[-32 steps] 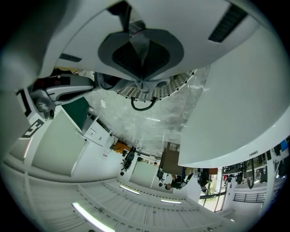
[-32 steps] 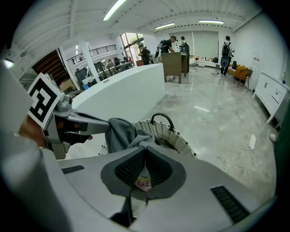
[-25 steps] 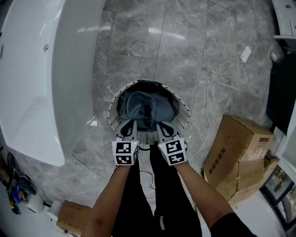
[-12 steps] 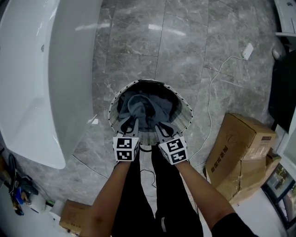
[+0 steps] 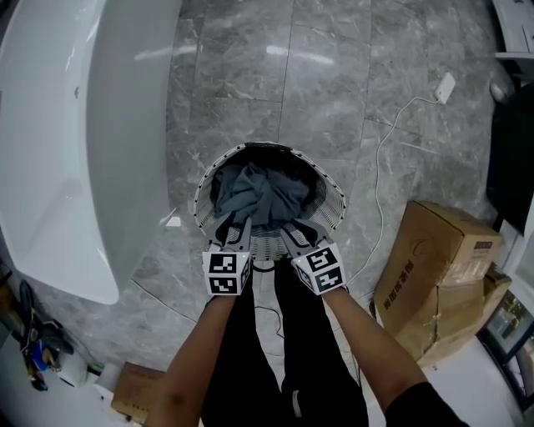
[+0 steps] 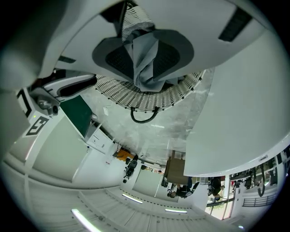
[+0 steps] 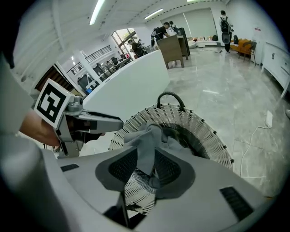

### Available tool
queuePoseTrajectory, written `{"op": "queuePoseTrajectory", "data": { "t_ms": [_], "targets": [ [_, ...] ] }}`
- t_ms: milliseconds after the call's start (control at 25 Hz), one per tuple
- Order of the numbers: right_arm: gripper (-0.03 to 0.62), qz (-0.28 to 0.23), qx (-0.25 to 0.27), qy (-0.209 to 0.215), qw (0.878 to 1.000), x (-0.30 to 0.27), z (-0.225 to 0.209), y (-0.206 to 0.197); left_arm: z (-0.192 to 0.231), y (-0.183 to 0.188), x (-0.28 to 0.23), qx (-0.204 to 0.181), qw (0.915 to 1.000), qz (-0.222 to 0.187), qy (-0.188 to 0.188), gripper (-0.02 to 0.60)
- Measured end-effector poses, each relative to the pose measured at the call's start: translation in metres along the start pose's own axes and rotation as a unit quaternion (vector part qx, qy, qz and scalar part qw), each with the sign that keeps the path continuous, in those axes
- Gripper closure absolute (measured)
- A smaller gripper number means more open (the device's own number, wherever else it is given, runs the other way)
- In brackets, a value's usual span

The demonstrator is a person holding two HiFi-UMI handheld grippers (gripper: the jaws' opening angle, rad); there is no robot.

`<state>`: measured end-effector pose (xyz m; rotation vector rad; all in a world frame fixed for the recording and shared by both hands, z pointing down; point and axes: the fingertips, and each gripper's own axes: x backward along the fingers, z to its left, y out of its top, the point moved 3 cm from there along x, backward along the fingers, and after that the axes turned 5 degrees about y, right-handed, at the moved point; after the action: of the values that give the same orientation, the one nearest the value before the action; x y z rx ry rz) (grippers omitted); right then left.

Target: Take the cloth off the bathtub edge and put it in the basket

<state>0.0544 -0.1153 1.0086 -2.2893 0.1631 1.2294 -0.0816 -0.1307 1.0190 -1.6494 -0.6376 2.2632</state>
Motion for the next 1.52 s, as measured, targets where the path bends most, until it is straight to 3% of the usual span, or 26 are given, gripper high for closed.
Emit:
{"op": "queuePoseTrajectory", "data": {
  "t_ms": [400, 840, 1280, 1520],
  "targets": [
    [0.467, -0.060, 0.032, -0.007, 0.998, 0.061, 0.012, 0.037, -0.035, 0.027, 0.056, 0.012, 0.9989, -0.045, 0.003, 0.442],
    [0.467, -0.146, 0.073, -0.007, 0.987, 0.211, 0.070, 0.089, -0.107, 0.098, 0.196, 0.028, 0.9916, -0.126, 0.009, 0.451],
    [0.467, -0.249, 0.111, 0.005, 0.962, 0.401, 0.175, 0.155, -0.188, 0.190, 0.392, 0.001, 0.9713, -0.237, -0.016, 0.462],
    [0.467, -0.321, 0.138, 0.026, 0.937, 0.471, 0.227, 0.206, -0.217, 0.239, 0.474, -0.033, 0.9488, -0.314, -0.013, 0.465]
  ]
}}
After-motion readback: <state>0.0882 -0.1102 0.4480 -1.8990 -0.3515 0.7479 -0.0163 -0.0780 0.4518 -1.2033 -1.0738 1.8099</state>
